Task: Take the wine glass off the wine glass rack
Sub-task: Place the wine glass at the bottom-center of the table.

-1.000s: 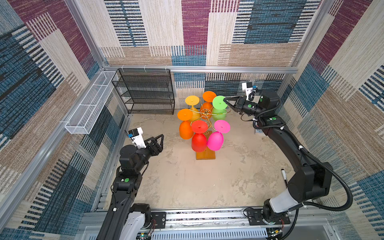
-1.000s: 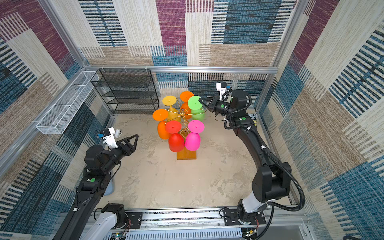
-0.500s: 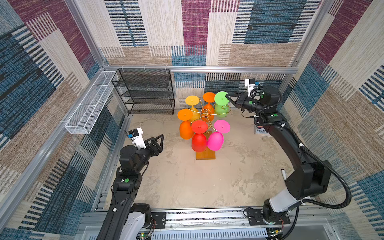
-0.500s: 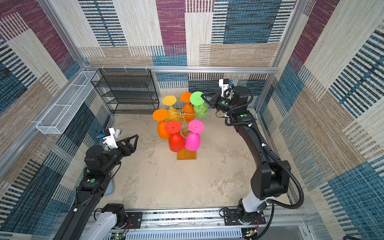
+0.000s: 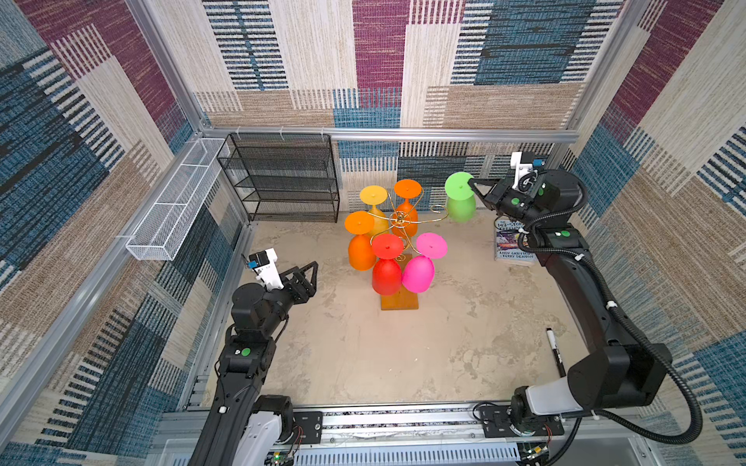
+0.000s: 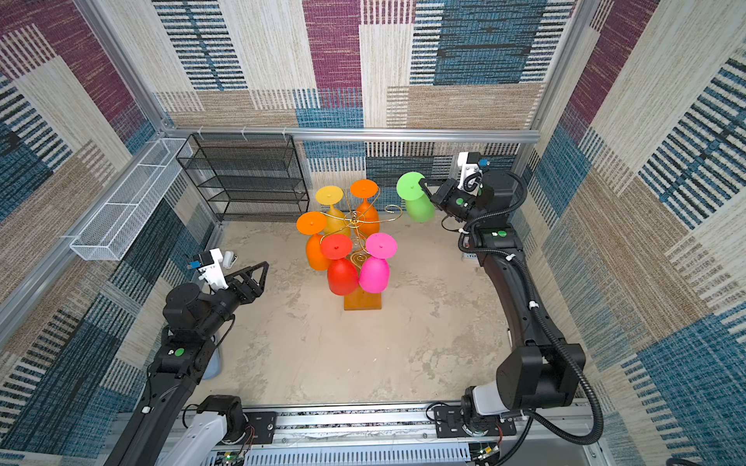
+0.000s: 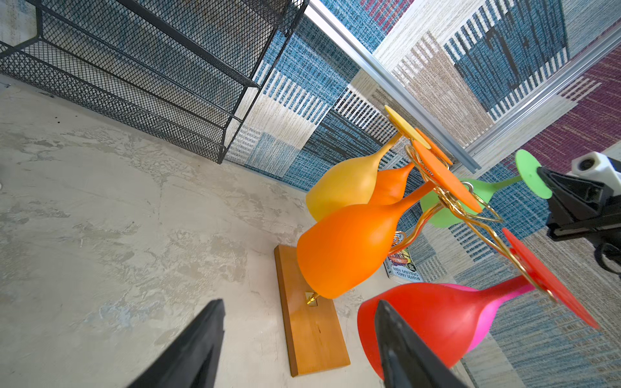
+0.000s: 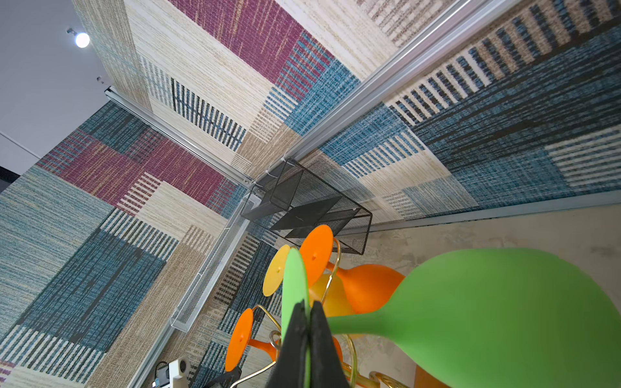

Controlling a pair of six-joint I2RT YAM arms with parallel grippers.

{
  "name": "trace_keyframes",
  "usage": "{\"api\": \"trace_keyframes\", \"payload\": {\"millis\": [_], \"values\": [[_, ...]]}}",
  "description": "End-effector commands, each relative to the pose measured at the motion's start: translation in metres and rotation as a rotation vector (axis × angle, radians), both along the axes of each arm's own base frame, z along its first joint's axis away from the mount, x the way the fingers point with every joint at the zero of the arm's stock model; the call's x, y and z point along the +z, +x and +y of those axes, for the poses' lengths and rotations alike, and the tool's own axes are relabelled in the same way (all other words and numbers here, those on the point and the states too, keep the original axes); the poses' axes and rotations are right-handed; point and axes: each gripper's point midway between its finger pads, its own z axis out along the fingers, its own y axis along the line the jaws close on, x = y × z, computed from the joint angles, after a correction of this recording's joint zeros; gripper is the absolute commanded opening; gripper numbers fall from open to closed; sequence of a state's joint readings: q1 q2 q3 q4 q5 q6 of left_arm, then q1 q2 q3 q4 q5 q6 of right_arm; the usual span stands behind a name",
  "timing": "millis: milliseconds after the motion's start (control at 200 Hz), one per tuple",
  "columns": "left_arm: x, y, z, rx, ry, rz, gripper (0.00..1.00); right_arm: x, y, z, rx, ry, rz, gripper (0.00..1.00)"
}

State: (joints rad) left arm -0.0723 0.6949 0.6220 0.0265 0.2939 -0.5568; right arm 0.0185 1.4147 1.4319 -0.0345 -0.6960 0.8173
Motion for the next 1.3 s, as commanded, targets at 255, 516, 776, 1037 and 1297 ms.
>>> {"api": "trace_keyframes", "payload": {"millis": [255, 516, 776, 1037, 1297], "values": [[0.062, -0.017, -0.006, -0.044, 0.026, -0.206, 0.73, 0.087, -0.112, -0.026, -0.162, -0.077, -0.365, 0.00], [0.144, -0.035, -0.058, -0.415, -0.107, -0.391, 0.72, 0.139, -0.199, -0.006, -0.015, -0.025, -0.613, 0.00], [0.208, -0.046, -0.090, -0.778, -0.266, -0.568, 0.72, 0.138, -0.239, 0.027, 0.320, 0.141, -0.715, 0.00], [0.215, -0.027, -0.132, -1.046, -0.364, -0.531, 0.71, 0.144, -0.263, 0.061, 0.466, 0.211, -0.767, 0.00], [0.197, -0.021, -0.169, -1.141, -0.360, -0.499, 0.72, 0.127, -0.268, 0.084, 0.574, 0.301, -0.770, 0.00]]}}
